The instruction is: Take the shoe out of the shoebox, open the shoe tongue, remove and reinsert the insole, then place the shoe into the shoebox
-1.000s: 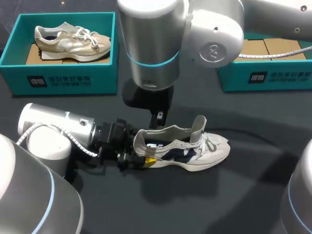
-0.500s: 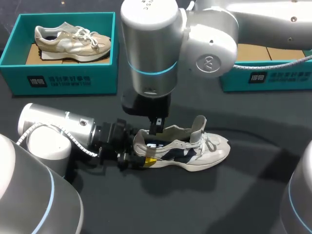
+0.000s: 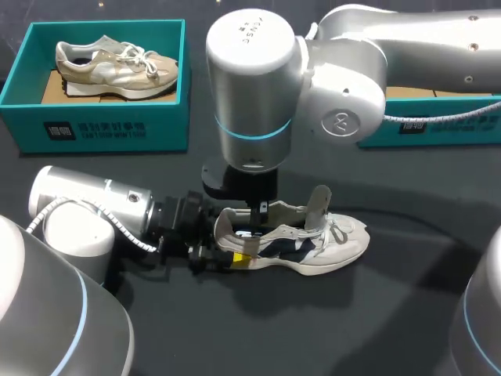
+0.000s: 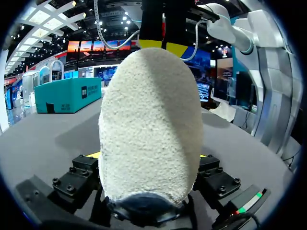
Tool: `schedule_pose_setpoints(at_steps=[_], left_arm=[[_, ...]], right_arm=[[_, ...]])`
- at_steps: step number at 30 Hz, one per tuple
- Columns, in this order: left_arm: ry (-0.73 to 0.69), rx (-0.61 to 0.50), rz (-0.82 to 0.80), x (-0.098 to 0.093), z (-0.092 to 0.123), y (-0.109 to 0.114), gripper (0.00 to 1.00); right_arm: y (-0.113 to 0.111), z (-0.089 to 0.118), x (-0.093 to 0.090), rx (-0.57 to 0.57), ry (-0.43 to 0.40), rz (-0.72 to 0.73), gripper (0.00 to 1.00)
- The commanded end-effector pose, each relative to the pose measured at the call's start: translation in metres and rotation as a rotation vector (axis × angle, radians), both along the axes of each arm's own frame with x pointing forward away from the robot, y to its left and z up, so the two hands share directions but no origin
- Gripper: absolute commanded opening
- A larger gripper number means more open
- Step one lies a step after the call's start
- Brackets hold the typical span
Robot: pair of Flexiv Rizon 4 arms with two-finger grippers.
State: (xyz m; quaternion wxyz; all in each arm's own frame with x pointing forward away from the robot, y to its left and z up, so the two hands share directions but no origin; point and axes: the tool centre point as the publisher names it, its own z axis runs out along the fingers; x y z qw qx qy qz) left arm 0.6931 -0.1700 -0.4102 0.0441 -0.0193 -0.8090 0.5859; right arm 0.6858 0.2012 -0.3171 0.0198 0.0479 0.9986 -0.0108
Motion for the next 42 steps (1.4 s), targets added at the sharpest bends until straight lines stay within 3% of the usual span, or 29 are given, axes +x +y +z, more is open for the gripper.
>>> schedule_pose_setpoints(at_steps=[1,18,42], left_arm=[[0.000,0.003,-0.001,0.001,-0.002,-0.001,0.00],[0.000,0.003,-0.001,0.001,-0.002,-0.001,0.00],[0.000,0.003,-0.001,0.001,-0.002,-0.001,0.00]], right_arm=[[-0.006,-0.011,0.002,0.015,-0.009,0.012,0.00],[-0.007,-0.041,0.022,0.020,-0.049,0.056,0.00],[-0.046,-0.066,0.032,0.001,-0.074,-0.026,0.00]])
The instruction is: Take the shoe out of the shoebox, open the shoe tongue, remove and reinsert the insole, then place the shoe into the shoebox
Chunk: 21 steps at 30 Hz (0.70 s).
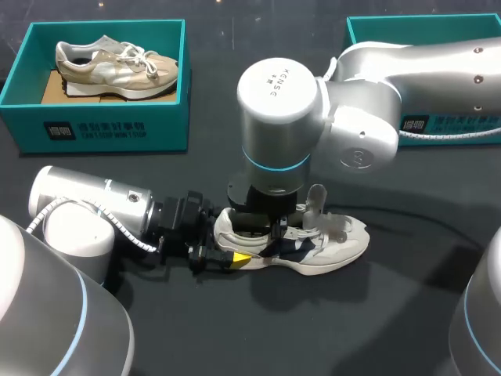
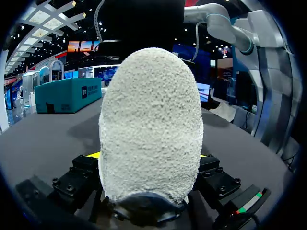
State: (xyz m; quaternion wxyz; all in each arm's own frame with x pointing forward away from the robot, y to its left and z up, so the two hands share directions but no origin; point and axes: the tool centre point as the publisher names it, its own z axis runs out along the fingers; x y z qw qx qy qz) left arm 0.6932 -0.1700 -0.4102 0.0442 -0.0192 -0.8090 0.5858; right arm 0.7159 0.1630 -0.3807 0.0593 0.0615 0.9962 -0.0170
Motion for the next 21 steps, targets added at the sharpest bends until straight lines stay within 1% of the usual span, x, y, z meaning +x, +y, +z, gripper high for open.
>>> schedule_pose_setpoints(at_steps=[1,2,5,11,16,21], left_arm=[[0.000,0.003,-0.001,0.001,-0.002,-0.001,0.00],[0.000,0.003,-0.001,0.001,-0.002,-0.001,0.00],[0.000,0.003,-0.001,0.001,-0.002,-0.001,0.00],[0.000,0.003,-0.001,0.001,-0.002,-0.001,0.00],[0.000,0.003,-0.001,0.001,-0.002,-0.001,0.00],[0.000,0.003,-0.001,0.001,-0.002,-0.001,0.00]], right_arm=[[-0.009,-0.004,0.003,0.019,0.007,0.002,0.07],[-0.009,-0.004,0.003,0.022,0.009,0.003,0.15],[-0.013,-0.007,0.004,0.031,0.021,0.003,0.24],[-0.019,-0.011,0.005,0.038,0.047,-0.002,0.35],[-0.020,-0.018,0.007,0.044,0.088,0.003,0.38],[-0.013,-0.033,0.008,0.056,0.147,0.016,0.38]])
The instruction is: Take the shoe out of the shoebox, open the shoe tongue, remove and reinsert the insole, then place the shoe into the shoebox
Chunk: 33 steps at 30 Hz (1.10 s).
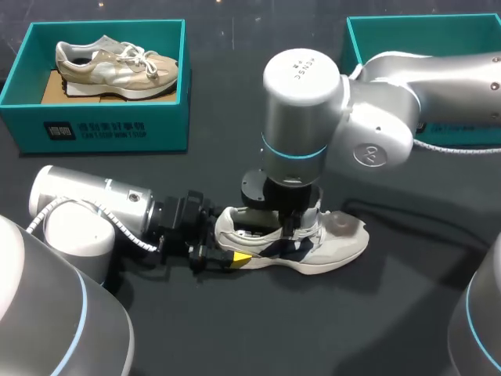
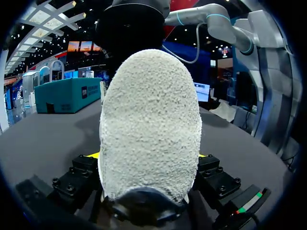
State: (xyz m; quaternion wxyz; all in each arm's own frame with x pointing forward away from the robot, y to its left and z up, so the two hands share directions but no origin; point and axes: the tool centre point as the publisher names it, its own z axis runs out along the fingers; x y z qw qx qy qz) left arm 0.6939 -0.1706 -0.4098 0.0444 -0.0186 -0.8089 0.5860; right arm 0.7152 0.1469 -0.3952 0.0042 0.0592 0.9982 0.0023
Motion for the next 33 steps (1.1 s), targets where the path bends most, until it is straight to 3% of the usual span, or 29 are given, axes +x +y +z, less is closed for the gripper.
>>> schedule_pose_setpoints(at_steps=[1,11,16,22,33], left_arm=[[-0.001,0.003,-0.001,0.000,-0.002,-0.001,0.00],[-0.001,0.003,-0.001,0.000,-0.002,-0.001,0.00],[-0.001,0.003,-0.001,0.000,-0.002,-0.001,0.00],[-0.001,0.003,-0.001,0.000,-0.002,-0.001,0.00],[-0.001,0.003,-0.001,0.000,-0.002,-0.001,0.00]], right_arm=[[0.005,-0.021,0.008,0.012,0.053,0.012,0.37],[0.010,-0.039,-0.016,0.032,0.109,-0.003,0.35],[0.010,-0.040,-0.026,0.034,0.111,-0.016,0.23],[0.009,-0.039,-0.033,0.036,0.110,-0.025,0.00],[0.009,-0.030,-0.037,0.033,0.079,-0.027,0.00]])
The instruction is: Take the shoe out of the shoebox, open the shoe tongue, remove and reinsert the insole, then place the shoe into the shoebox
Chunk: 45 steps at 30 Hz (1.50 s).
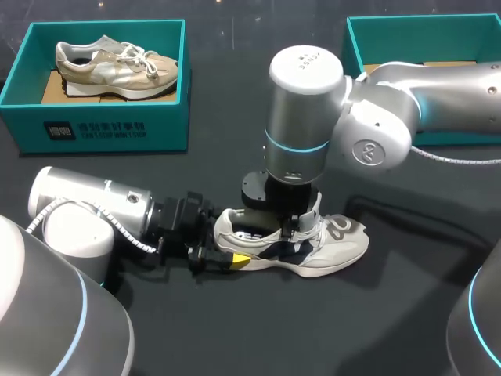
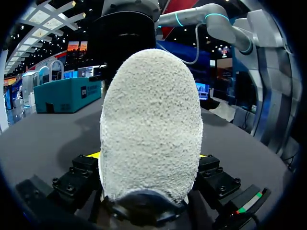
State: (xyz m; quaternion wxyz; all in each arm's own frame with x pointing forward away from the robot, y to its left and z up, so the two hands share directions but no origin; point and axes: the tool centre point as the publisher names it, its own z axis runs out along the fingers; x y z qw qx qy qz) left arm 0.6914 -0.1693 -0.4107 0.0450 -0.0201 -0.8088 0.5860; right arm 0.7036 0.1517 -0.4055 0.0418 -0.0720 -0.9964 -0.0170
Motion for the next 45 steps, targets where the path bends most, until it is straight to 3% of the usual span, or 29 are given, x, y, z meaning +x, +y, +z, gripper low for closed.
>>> schedule_pose_setpoints(at_steps=[1,12,20,45], left_arm=[[-0.001,0.004,0.002,0.003,-0.001,-0.002,0.00],[-0.001,0.004,0.002,0.003,-0.001,-0.002,0.00],[-0.001,0.004,0.002,0.003,-0.001,-0.002,0.00],[-0.001,0.004,0.002,0.003,-0.001,-0.002,0.00]], right_arm=[[0.005,-0.018,-0.026,-0.004,-0.016,-0.004,0.00],[0.006,-0.006,-0.028,-0.001,-0.054,-0.006,0.00],[-0.004,0.003,-0.026,0.143,-0.099,0.020,0.00],[-0.022,0.043,-0.017,0.410,-0.282,0.120,0.00]])
